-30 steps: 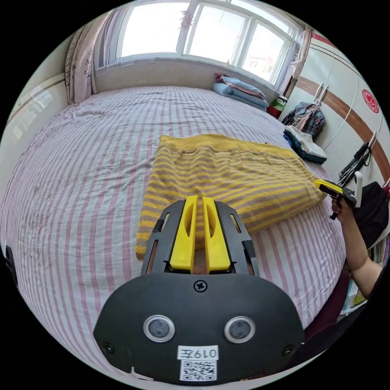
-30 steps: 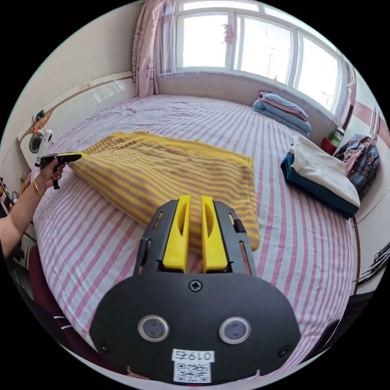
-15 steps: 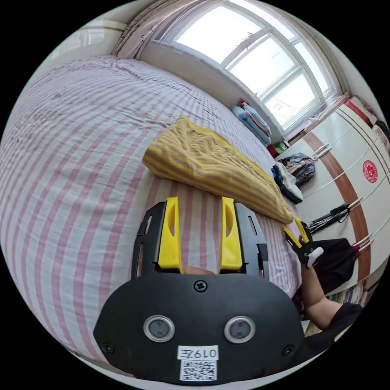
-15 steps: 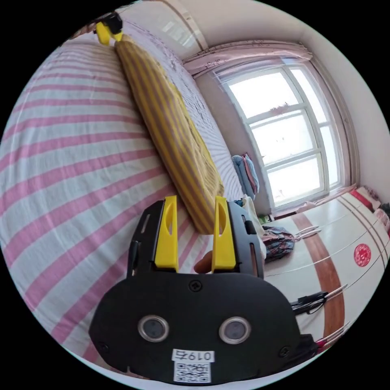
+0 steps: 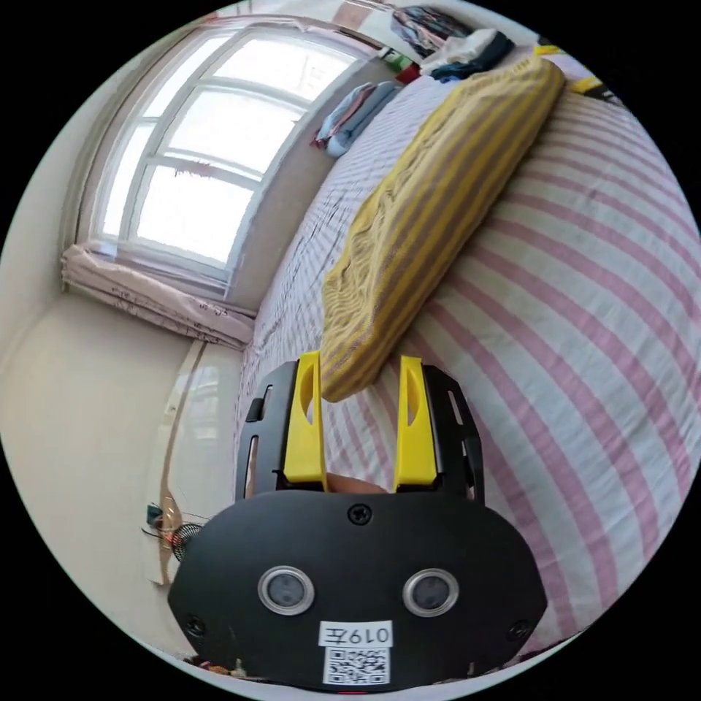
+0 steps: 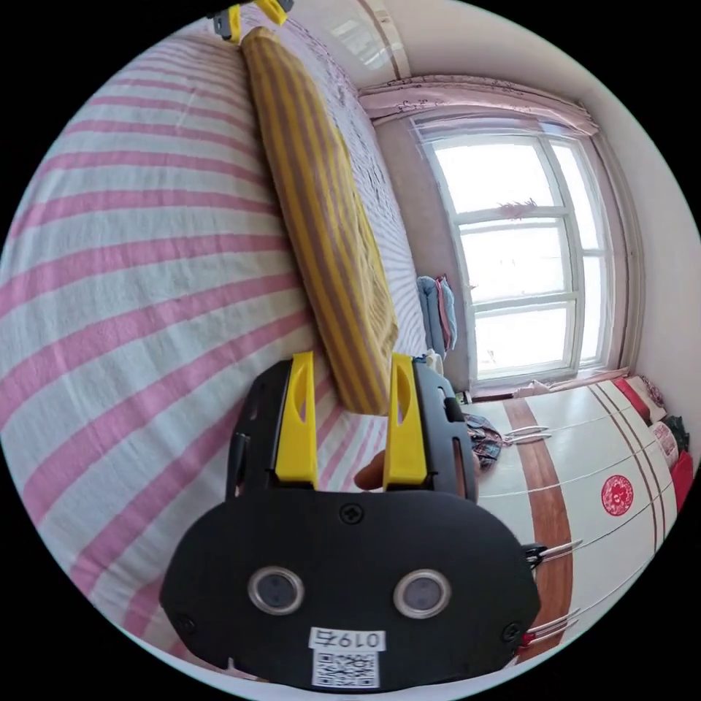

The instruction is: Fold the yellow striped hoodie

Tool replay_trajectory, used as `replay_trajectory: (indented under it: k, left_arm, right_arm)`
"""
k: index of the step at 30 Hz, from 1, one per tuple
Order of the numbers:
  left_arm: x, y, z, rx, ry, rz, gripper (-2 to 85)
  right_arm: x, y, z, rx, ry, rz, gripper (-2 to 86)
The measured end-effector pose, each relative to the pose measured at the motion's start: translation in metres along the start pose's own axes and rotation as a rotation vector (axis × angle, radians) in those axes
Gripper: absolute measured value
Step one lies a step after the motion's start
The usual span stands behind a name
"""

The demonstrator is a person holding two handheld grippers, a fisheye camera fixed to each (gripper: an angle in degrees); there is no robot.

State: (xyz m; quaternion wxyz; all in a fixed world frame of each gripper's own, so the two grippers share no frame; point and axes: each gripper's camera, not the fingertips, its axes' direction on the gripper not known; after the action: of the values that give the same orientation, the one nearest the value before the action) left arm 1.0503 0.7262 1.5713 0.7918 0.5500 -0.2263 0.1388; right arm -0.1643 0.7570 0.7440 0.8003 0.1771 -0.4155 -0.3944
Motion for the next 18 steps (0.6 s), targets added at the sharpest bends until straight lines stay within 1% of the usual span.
replay_trajectory:
  k: [3,6,9,12,14,15,18]
  left_arm:
    - [0.028,-0.011,-0.006,-0.008,-0.033,0.157,13.1]
    - [0.047,-0.022,-0.015,-0.002,-0.048,0.256,12.5]
    - [0.061,-0.031,-0.021,-0.008,-0.074,0.302,10.8]
    - [0.080,-0.035,-0.030,0.019,-0.093,0.355,6.4]
    - [0.092,-0.036,-0.035,0.033,-0.122,0.370,4.5]
    - [0.097,-0.036,-0.039,0.039,-0.121,0.370,3.8]
    - [0.097,-0.034,-0.053,0.046,-0.080,0.342,2.4]
  right_arm:
    - [-0.019,-0.005,-0.005,0.009,0.044,-0.054,14.1]
    - [-0.033,-0.012,-0.004,0.001,0.079,-0.104,13.9]
    - [-0.046,-0.019,-0.004,0.003,0.113,-0.154,13.4]
    - [-0.055,-0.023,-0.002,0.004,0.124,-0.184,8.8]
    - [-0.072,-0.024,0.000,0.001,0.171,-0.240,4.6]
    - [-0.076,-0.022,-0.001,0.007,0.181,-0.255,4.4]
    - [-0.076,-0.019,-0.011,-0.006,0.102,-0.239,3.7]
